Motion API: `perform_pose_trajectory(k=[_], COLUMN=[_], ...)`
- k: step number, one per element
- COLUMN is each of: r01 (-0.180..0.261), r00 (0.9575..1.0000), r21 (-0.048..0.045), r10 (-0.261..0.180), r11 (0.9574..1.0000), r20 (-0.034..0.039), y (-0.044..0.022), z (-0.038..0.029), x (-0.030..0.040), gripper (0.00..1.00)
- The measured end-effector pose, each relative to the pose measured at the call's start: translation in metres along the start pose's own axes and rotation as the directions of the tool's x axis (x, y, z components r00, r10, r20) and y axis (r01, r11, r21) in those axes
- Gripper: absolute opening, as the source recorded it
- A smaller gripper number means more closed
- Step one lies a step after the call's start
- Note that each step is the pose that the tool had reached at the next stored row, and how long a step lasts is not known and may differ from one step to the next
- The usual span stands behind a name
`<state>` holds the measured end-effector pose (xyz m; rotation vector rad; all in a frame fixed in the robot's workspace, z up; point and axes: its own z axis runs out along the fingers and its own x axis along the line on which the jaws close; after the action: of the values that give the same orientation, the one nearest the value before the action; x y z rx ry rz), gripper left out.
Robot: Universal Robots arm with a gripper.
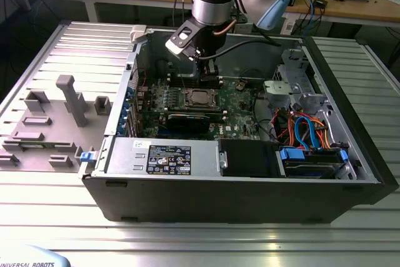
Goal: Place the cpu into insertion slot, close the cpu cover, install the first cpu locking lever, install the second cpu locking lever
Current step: 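Install the first cpu locking lever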
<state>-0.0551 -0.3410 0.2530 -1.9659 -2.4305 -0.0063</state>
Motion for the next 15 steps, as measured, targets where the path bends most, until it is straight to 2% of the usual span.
perform_pose_trajectory(k=[7,15], r01=[0.006,0.050], r00=[1.0000,0.9987], r21=[0.0001,0.0007], r10=[-0.006,-0.050], r11=[1.0000,0.9987], r20=[0.0001,0.0003], y=[0.0000,0.0000], z=[0.0000,0.0000], x=[0.0000,0.0000], gripper=[0.11,0.11])
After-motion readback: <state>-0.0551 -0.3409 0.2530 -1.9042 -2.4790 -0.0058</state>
